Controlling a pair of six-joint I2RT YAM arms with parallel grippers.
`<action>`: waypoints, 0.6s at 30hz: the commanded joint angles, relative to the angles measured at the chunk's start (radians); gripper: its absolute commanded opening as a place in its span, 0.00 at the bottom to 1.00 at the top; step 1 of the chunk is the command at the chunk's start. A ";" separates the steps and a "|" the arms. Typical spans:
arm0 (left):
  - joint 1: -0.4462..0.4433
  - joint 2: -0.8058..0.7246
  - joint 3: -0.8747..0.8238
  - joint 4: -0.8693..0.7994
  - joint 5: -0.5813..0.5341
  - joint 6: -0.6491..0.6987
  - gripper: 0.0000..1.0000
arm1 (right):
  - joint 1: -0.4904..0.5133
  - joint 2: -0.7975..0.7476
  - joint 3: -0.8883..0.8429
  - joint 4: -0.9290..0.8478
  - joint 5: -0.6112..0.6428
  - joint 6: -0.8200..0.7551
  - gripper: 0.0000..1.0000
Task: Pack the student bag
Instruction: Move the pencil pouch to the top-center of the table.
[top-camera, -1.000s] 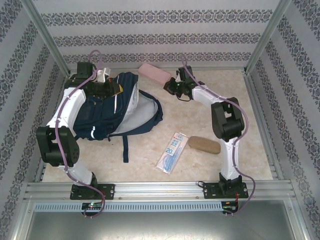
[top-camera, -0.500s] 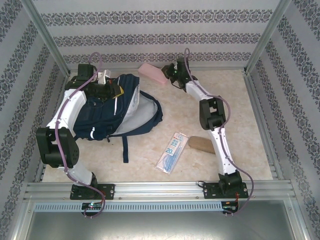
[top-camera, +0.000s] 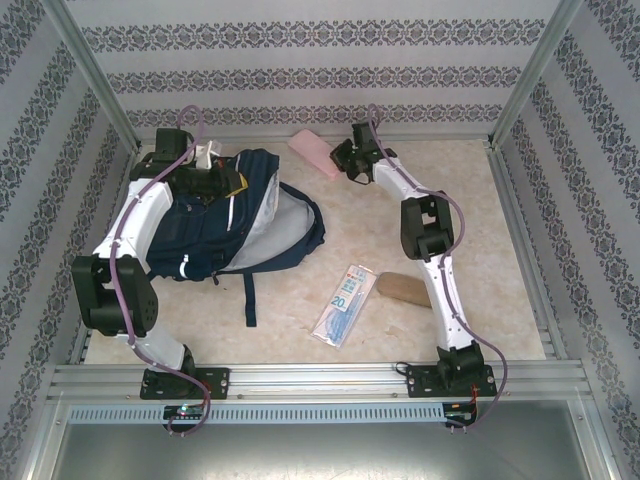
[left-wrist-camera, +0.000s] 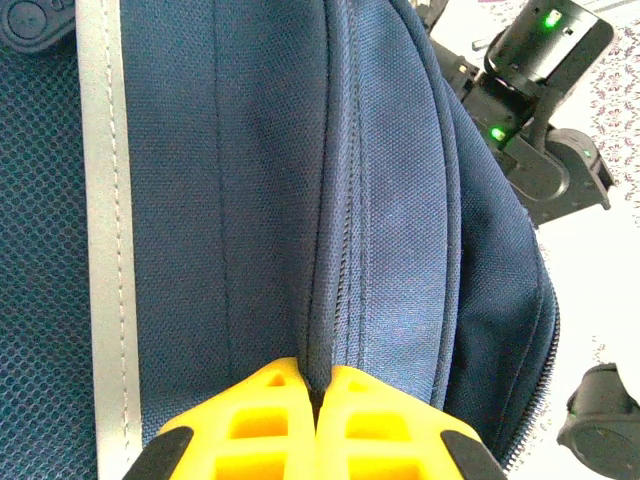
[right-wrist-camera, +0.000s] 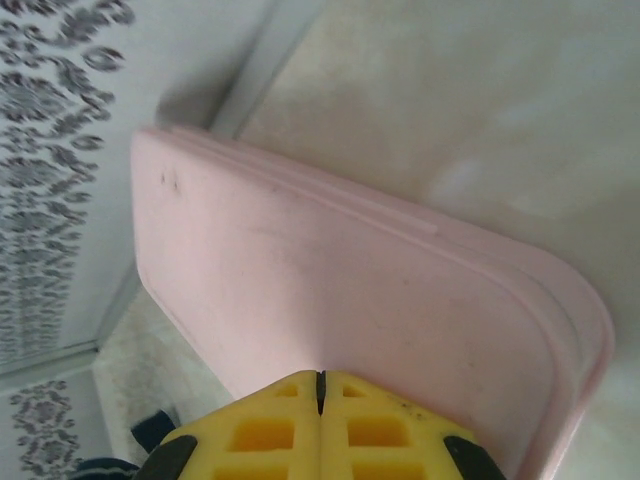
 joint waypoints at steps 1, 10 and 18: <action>-0.004 0.021 0.039 0.002 0.014 -0.003 0.00 | 0.011 -0.089 -0.178 -0.170 0.058 -0.055 0.02; -0.004 0.057 0.056 0.003 0.018 0.041 0.00 | 0.068 -0.471 -0.791 -0.114 0.053 -0.063 0.06; -0.005 0.069 0.057 0.011 0.011 0.053 0.00 | 0.126 -0.666 -0.847 -0.223 0.108 -0.339 0.38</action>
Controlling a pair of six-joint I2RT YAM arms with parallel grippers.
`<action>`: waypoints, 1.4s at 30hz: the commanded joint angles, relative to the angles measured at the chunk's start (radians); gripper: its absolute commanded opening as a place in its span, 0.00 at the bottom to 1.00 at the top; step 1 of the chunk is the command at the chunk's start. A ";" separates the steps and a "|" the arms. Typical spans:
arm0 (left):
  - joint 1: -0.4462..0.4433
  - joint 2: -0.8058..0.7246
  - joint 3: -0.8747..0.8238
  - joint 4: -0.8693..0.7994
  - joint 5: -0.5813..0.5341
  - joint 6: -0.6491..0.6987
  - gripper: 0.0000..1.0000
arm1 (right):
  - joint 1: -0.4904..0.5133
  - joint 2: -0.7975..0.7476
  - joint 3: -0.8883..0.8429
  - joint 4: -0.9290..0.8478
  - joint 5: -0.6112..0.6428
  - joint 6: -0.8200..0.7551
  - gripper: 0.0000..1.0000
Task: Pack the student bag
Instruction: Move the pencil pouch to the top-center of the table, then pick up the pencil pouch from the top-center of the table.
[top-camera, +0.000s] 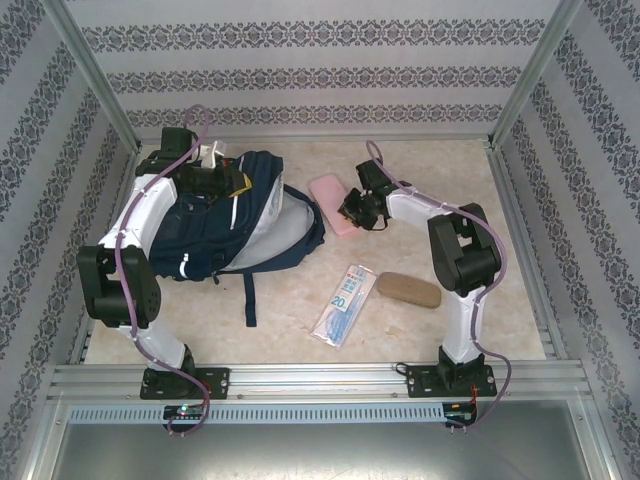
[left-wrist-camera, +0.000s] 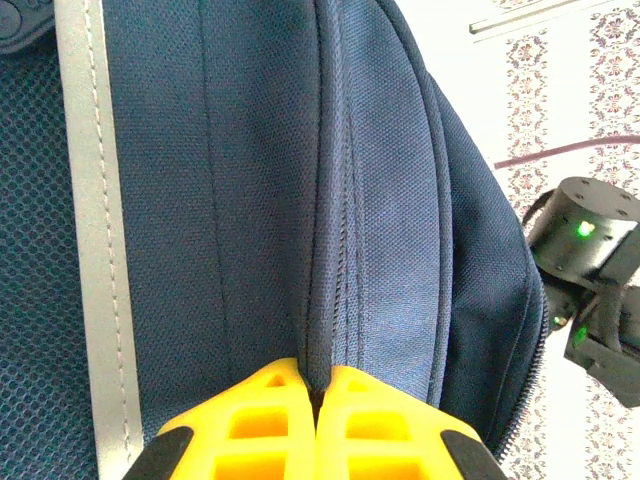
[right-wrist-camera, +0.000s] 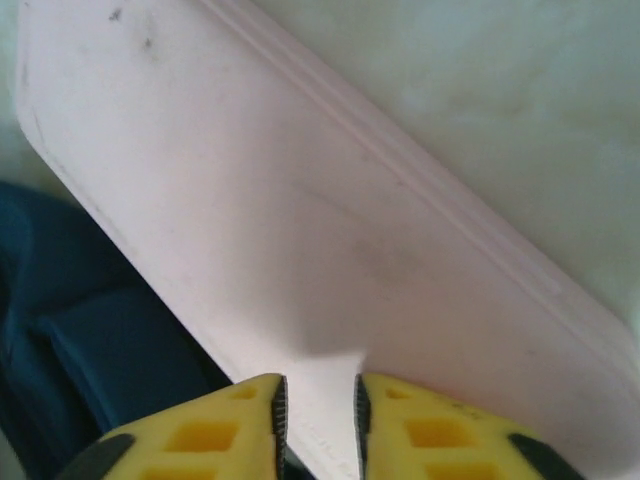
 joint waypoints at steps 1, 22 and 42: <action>0.002 0.008 0.026 0.009 -0.023 0.034 0.00 | 0.018 -0.053 0.040 -0.156 0.082 -0.201 0.44; 0.028 -0.080 -0.062 0.017 -0.128 -0.016 0.00 | 0.079 0.054 0.199 -0.355 0.206 -0.914 0.98; 0.028 -0.082 -0.068 0.013 -0.121 -0.013 0.00 | 0.083 0.201 0.256 -0.408 0.228 -0.912 0.98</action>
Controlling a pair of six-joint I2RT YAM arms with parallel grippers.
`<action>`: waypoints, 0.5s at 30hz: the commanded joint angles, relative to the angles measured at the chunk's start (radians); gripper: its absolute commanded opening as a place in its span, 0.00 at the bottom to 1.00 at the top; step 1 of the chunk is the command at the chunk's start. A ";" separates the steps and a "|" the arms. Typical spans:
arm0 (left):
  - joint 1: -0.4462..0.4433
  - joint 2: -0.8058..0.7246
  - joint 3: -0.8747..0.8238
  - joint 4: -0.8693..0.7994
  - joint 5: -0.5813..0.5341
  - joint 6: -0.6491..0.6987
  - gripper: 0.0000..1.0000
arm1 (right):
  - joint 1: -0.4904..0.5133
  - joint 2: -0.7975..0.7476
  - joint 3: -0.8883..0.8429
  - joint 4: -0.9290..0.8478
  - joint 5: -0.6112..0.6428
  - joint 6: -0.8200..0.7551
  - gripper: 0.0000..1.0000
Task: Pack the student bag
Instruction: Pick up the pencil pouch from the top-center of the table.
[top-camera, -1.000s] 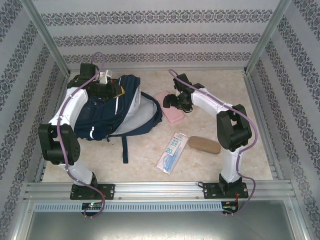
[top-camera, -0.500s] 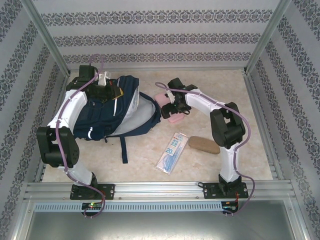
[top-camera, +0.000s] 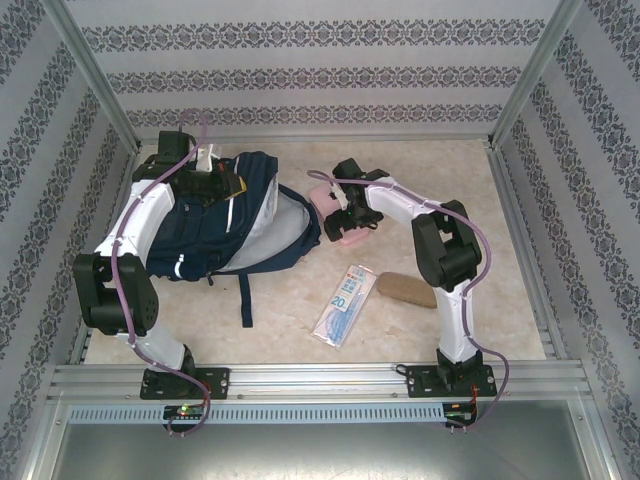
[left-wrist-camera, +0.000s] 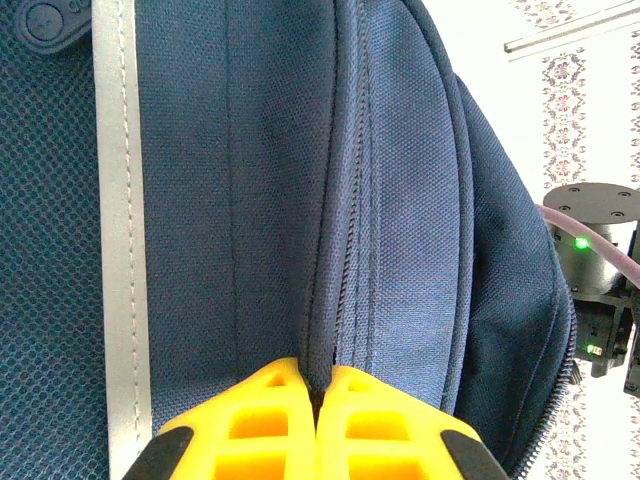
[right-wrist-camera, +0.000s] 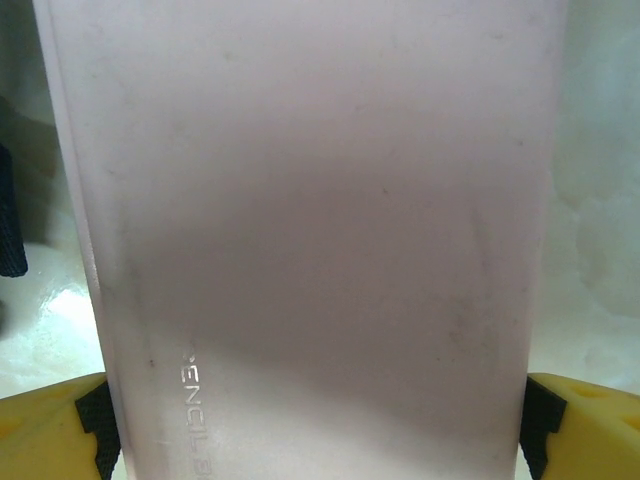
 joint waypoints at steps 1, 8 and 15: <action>0.025 -0.026 -0.013 -0.002 -0.035 -0.007 0.00 | 0.007 0.064 0.009 -0.028 -0.015 0.002 0.98; 0.025 -0.009 0.003 -0.009 -0.018 0.003 0.00 | 0.032 0.124 0.069 -0.086 -0.033 -0.003 0.98; 0.025 -0.001 0.013 0.006 0.032 0.000 0.00 | 0.064 0.160 0.080 -0.121 0.011 0.003 0.98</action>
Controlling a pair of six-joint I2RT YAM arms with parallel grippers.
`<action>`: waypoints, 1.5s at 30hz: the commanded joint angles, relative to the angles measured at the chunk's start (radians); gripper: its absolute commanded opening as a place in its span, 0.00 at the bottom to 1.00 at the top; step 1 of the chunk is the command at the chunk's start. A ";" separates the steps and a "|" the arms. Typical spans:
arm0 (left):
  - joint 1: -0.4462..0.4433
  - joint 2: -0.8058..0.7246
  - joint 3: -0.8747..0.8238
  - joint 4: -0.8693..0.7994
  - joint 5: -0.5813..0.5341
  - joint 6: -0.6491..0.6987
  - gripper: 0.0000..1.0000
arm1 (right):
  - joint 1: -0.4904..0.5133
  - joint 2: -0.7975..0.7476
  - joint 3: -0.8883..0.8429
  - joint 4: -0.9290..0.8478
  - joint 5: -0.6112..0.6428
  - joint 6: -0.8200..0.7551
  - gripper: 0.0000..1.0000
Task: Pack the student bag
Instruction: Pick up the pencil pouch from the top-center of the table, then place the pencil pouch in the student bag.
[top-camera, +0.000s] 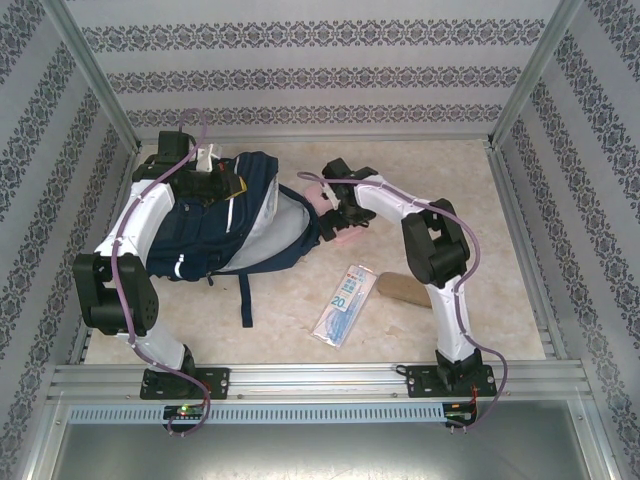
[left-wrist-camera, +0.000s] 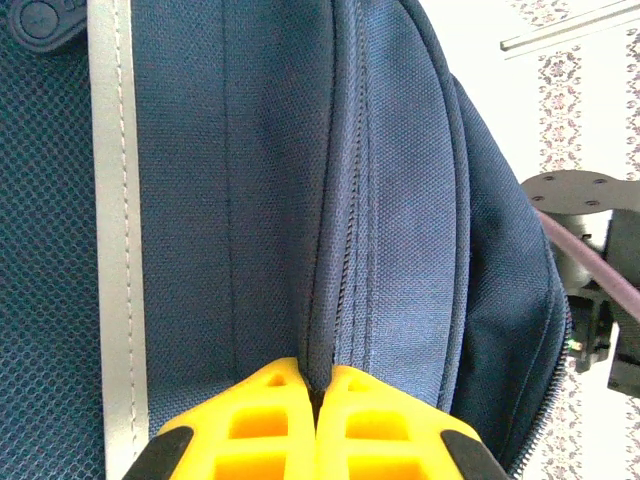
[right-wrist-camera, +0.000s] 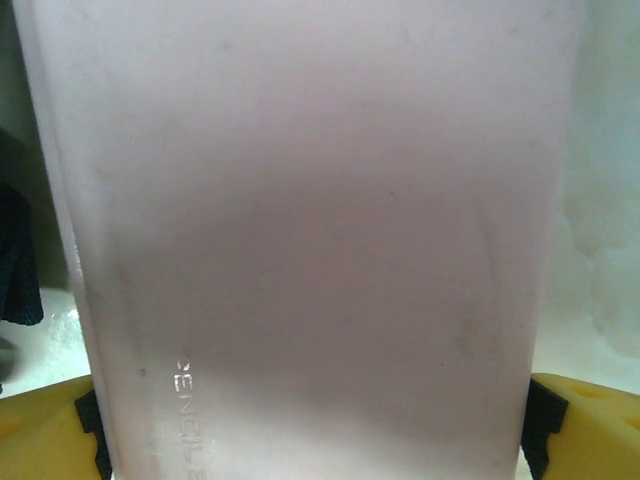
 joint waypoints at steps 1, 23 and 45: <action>0.021 -0.002 0.013 0.012 0.028 -0.004 0.00 | 0.016 0.079 -0.024 -0.066 -0.027 0.010 0.98; 0.022 -0.064 0.008 0.412 0.195 -0.345 0.00 | 0.028 -0.250 0.037 -0.017 -0.218 0.225 0.80; 0.020 -0.096 -0.064 0.566 0.224 -0.467 0.00 | 0.185 0.236 0.516 0.103 -0.463 0.652 0.79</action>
